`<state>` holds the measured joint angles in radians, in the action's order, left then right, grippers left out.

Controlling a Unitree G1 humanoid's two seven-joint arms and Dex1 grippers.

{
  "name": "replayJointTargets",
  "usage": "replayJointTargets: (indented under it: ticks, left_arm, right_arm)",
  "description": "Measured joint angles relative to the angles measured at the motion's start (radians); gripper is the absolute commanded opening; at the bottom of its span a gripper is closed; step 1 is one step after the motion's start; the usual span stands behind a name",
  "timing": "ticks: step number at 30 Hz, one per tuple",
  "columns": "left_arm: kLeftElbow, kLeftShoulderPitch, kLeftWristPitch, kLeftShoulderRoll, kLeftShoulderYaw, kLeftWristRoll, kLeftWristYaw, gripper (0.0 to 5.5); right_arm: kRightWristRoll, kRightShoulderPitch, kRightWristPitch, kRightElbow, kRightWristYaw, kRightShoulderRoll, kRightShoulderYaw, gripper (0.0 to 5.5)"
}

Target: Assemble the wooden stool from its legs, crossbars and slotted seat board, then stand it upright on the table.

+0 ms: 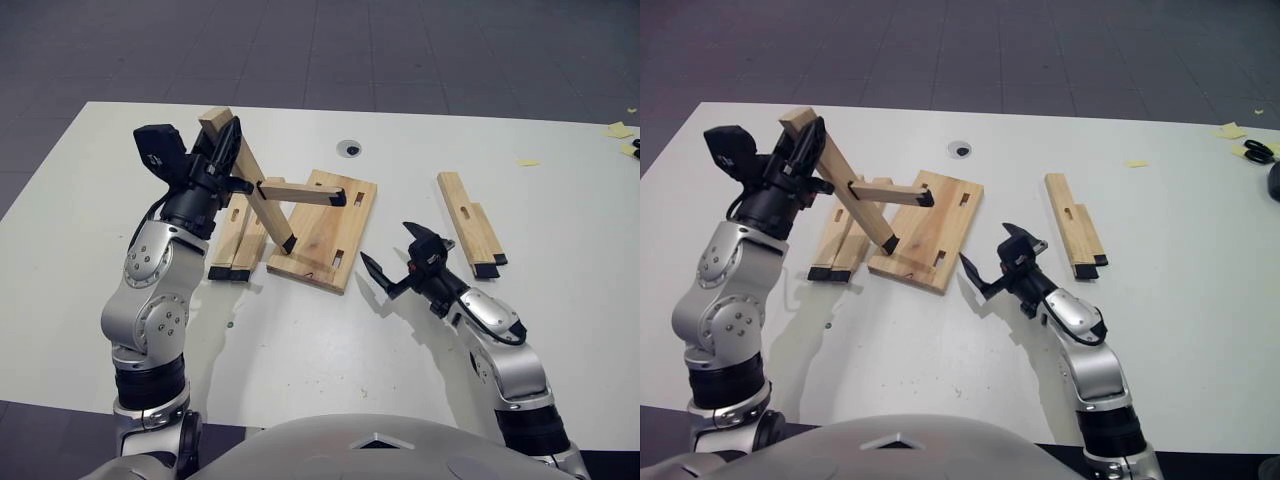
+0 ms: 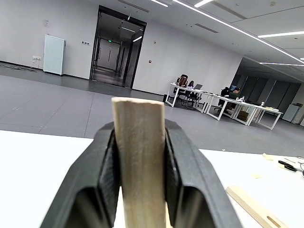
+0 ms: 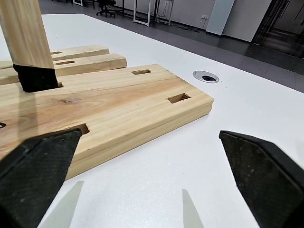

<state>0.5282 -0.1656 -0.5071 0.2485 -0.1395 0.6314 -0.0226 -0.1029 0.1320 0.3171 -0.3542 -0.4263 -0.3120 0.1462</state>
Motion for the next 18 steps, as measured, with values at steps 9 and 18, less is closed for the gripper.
replayJointTargets:
  ticks: [9, 18]
  left_arm:
    - [0.0, -0.019, -0.021, -0.021, -0.007, 0.0, 0.02, 1.03]
    - [0.003, -0.085, -0.051, -0.036, -0.04, 0.002, 0.059, 1.03]
  right_arm:
    - [0.0, 0.0, 0.0, 0.0, 0.001, 0.001, 0.011, 5.4]
    - [0.0, 0.0, 0.0, 0.0, 0.002, 0.001, 0.012, 5.4]
